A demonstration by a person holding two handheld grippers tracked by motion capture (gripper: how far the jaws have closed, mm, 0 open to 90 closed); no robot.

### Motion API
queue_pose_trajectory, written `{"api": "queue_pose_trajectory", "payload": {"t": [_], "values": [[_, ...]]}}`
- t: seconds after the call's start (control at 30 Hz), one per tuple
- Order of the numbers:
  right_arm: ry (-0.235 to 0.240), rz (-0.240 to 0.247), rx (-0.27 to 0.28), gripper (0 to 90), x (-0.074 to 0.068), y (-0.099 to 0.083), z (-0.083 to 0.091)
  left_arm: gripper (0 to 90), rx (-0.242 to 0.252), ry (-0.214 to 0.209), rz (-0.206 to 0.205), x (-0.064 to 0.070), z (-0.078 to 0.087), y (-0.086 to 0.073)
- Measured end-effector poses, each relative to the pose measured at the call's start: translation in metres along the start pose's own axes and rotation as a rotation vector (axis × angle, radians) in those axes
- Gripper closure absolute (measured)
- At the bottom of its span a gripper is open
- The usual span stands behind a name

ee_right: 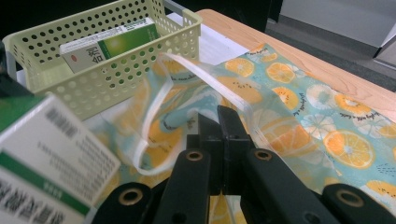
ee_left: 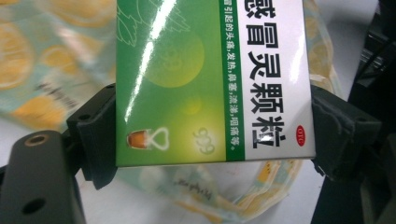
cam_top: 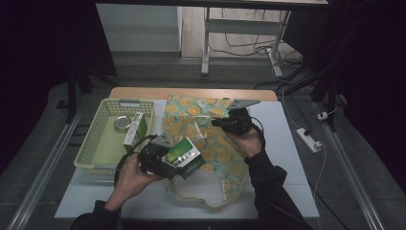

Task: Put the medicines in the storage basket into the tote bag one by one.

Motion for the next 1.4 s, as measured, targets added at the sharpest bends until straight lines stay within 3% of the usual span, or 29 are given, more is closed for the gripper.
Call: {"api": "queue_pose_trajectory", "payload": {"t": [0.27, 0.43, 0.77, 1.4], "values": [[0.001, -0.001, -0.003, 90.0, 0.000, -0.001, -0.001, 16.9, -0.046, -0.055, -0.010, 0.011, -0.027, 0.002], [0.003, -0.001, -0.003, 90.0, -0.001, -0.001, -0.002, 16.9, -0.077, -0.064, -0.003, 0.010, -0.043, 0.002], [0.011, 0.003, 0.003, 90.0, -0.005, 0.001, -0.002, 16.8, -0.118, 0.001, 0.004, -0.009, -0.069, 0.008], [0.031, 0.016, 0.009, 90.0, -0.012, 0.004, -0.001, 16.7, -0.078, 0.117, 0.085, -0.056, -0.093, 0.035]]}}
Point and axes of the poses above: each handheld gripper's, and its own axes: z roughly backward along the jaws, y roughly out of its top, x roughly to its right, the point moved 8 cm from there along -z, roughly forward along the jaws, and after that the axes turned 7 degrees about x, right-handed, at the moved point
